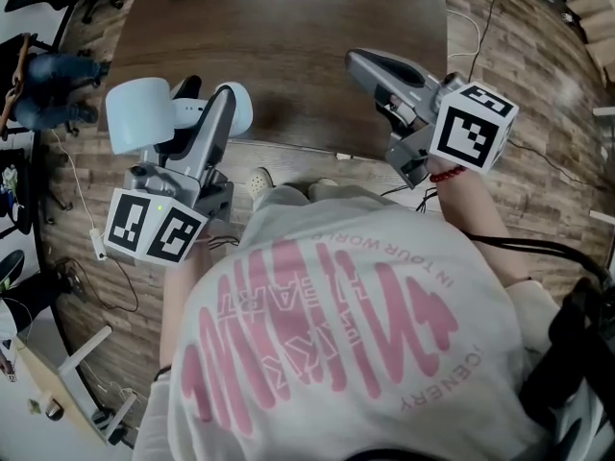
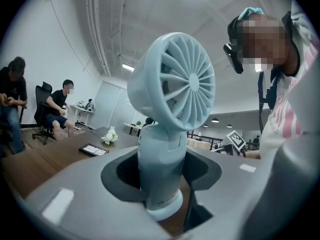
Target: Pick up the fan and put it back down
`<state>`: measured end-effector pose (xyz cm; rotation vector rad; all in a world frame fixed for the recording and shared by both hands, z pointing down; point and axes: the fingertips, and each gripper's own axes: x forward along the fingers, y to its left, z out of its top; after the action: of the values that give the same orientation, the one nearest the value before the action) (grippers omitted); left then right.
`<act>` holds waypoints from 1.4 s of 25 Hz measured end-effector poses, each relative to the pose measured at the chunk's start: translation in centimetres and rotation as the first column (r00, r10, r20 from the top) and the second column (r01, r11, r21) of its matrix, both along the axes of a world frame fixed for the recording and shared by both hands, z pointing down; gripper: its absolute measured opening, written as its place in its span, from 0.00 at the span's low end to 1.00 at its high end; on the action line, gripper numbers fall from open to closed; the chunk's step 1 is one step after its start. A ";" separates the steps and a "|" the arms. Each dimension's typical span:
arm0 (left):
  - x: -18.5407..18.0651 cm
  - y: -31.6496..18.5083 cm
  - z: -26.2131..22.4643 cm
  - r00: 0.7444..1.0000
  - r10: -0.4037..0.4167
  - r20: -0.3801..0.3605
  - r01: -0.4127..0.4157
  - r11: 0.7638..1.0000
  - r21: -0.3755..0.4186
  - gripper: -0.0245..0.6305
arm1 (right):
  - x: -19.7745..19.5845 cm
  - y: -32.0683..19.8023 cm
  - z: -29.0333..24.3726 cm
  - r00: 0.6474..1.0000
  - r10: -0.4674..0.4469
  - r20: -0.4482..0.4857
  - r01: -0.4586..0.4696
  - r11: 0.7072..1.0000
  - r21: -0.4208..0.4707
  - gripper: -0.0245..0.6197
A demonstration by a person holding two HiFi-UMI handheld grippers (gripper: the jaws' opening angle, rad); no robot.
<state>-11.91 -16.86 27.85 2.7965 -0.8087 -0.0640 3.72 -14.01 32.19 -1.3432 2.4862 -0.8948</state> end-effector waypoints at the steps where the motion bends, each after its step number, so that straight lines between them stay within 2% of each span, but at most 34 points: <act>1: -0.1 -0.2 -0.1 1.000 0.002 0.001 -0.002 1.000 0.000 0.37 | 0.0 0.0 -0.2 1.000 0.010 -0.004 -0.010 1.000 0.004 0.05; 6: -0.1 -0.9 -0.7 1.000 0.020 -0.016 -0.020 1.000 -0.007 0.37 | 0.5 0.1 -0.7 0.999 0.052 -0.003 -0.052 0.998 0.018 0.05; 10: 1.5 -1.2 -1.2 0.999 0.047 -0.010 -0.047 0.999 0.004 0.37 | 2.3 0.3 -0.9 0.996 0.091 0.015 -0.091 0.996 0.021 0.05; 14: 3.3 -1.9 -1.8 0.996 0.074 -0.043 -0.074 0.997 0.001 0.37 | 4.1 0.6 -0.8 0.992 0.122 0.012 -0.123 0.992 0.014 0.05; 19: 5.9 -3.2 -2.3 0.987 0.145 -0.067 -0.145 0.989 0.000 0.37 | 7.3 0.1 -1.9 0.973 0.232 0.012 -0.232 0.972 0.042 0.05; 23: 8.5 -4.2 -2.6 0.977 0.205 -0.051 -0.206 0.979 0.004 0.37 | 9.5 -0.4 -2.3 0.959 0.278 0.058 -0.280 0.959 0.047 0.05; 28: 9.2 -7.3 -2.6 0.966 0.254 -0.047 -0.254 0.967 -0.005 0.37 | 9.3 -2.4 -1.9 0.950 0.306 0.062 -0.308 0.951 0.027 0.05; 33: 8.7 -10.1 -2.1 0.948 0.317 -0.026 -0.318 0.948 -0.032 0.37 | 8.5 -4.2 -1.9 0.920 0.381 0.087 -0.384 0.923 0.008 0.05; 35: 9.0 -10.9 -1.8 0.942 0.336 -0.018 -0.337 0.941 -0.041 0.37 | 8.4 -4.3 -1.7 0.913 0.403 0.070 -0.404 0.915 0.000 0.05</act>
<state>-2.95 -27.74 26.00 2.8454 -0.3141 -0.0022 12.08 -18.26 30.52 -1.7030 2.0425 -0.8054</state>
